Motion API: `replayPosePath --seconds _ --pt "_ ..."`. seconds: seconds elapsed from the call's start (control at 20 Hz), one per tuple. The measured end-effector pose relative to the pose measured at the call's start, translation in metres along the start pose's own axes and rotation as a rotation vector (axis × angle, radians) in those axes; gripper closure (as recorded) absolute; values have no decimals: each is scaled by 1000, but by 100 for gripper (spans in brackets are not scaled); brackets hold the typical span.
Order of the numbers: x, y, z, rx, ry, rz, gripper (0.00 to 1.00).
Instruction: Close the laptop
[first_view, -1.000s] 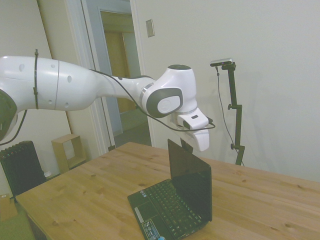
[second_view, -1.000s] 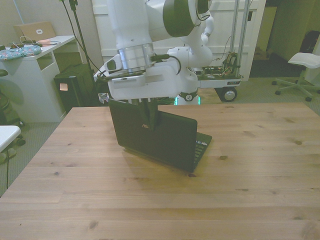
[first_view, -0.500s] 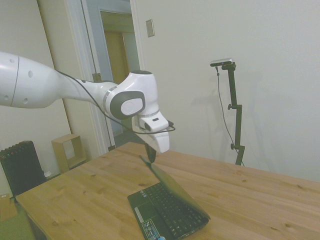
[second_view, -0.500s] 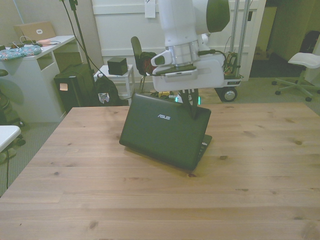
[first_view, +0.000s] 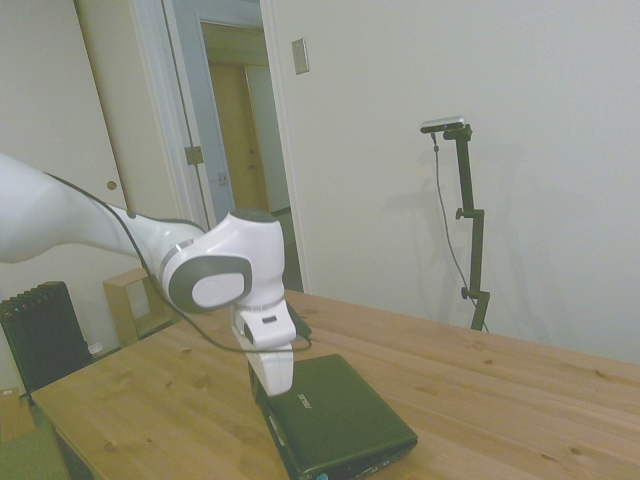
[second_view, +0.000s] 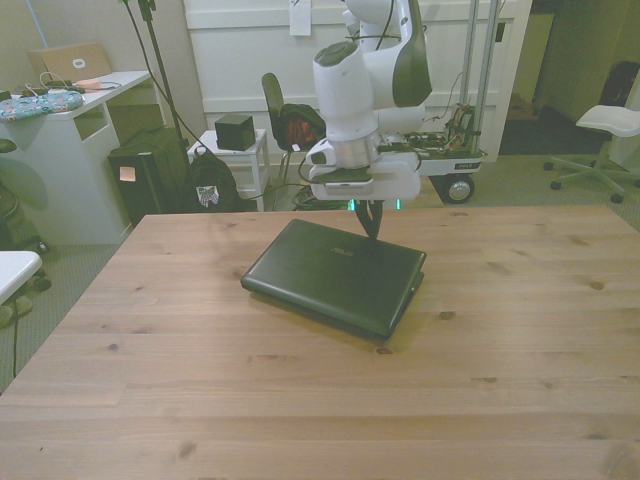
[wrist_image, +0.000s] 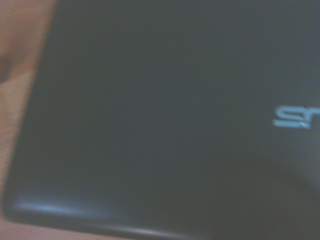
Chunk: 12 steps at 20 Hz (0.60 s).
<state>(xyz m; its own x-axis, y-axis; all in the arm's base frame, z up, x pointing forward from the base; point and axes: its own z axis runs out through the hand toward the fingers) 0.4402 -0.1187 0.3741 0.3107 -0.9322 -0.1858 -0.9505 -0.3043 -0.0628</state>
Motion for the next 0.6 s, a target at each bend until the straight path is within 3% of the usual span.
replayPosePath --seconds 0.6 --pt "1 -8 -15 34 -4 -76 100"
